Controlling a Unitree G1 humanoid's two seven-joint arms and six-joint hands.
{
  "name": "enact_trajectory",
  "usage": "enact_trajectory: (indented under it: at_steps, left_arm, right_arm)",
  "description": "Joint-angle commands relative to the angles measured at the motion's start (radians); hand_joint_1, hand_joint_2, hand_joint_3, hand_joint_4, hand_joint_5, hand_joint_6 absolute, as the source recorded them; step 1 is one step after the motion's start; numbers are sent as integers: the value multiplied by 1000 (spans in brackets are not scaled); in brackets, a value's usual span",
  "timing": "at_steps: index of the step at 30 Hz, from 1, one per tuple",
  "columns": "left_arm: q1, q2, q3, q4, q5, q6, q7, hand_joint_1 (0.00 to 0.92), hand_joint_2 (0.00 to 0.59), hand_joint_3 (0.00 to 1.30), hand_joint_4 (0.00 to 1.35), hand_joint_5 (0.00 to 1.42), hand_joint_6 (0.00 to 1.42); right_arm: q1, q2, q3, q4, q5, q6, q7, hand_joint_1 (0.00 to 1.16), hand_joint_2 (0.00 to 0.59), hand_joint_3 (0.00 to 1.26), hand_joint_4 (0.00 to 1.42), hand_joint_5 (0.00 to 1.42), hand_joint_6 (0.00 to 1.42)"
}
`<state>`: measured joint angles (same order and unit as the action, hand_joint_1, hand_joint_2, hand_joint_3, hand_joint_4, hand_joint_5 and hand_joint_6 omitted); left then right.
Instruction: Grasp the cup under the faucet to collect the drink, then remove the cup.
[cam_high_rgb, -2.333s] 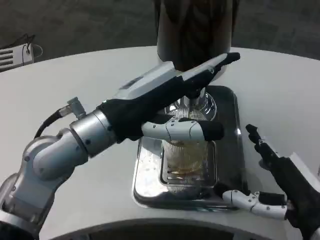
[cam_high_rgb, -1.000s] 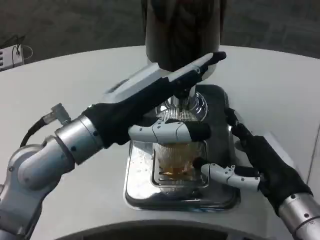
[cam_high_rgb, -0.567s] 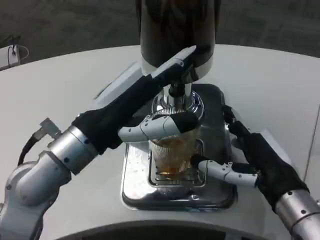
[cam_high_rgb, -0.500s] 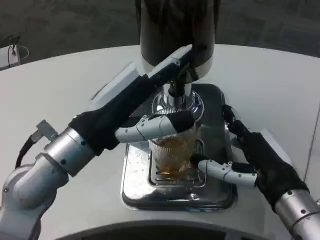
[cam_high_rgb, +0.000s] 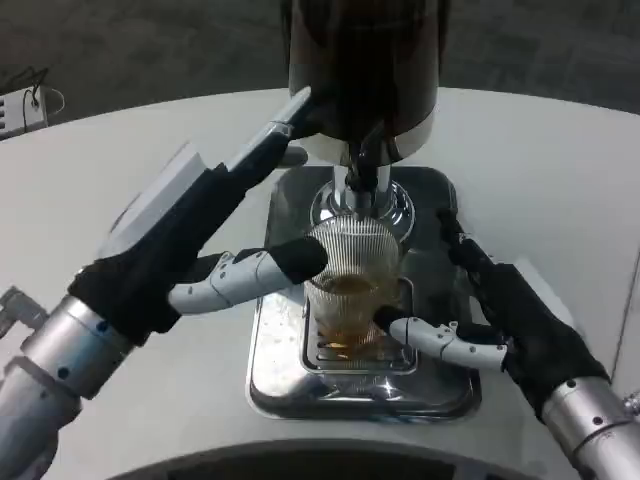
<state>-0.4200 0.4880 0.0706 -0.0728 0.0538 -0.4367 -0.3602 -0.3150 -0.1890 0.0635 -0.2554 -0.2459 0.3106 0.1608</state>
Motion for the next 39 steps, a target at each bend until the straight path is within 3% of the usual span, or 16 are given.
enact_trajectory:
  at_steps: [1,9,19,28,39]
  left_arm:
    - [89,13,57,-105,45,34,46,0,50,12,0,26,130]
    - [260,20,106,-251,160,132,73,0,51,0,0,0,77]
    - [472,4,132,-349,297,182,102,0,55,0,0,0,13]
    - [613,-5,142,-397,321,208,103,0,60,0,0,0,0]
    - [683,13,160,-434,312,231,82,0,61,0,0,0,0]
  right_arm:
    - [-10,9,10,5,12,-15,-7,782,224,0,0,14,47]
    - [-27,27,15,31,14,-33,-19,780,223,0,0,14,47]
    - [-47,45,28,75,21,-87,-41,773,220,0,0,15,48]
    - [-61,58,49,96,18,-112,-48,781,208,0,0,0,38]
    - [-92,89,92,157,-24,-165,-109,811,194,0,0,0,33]
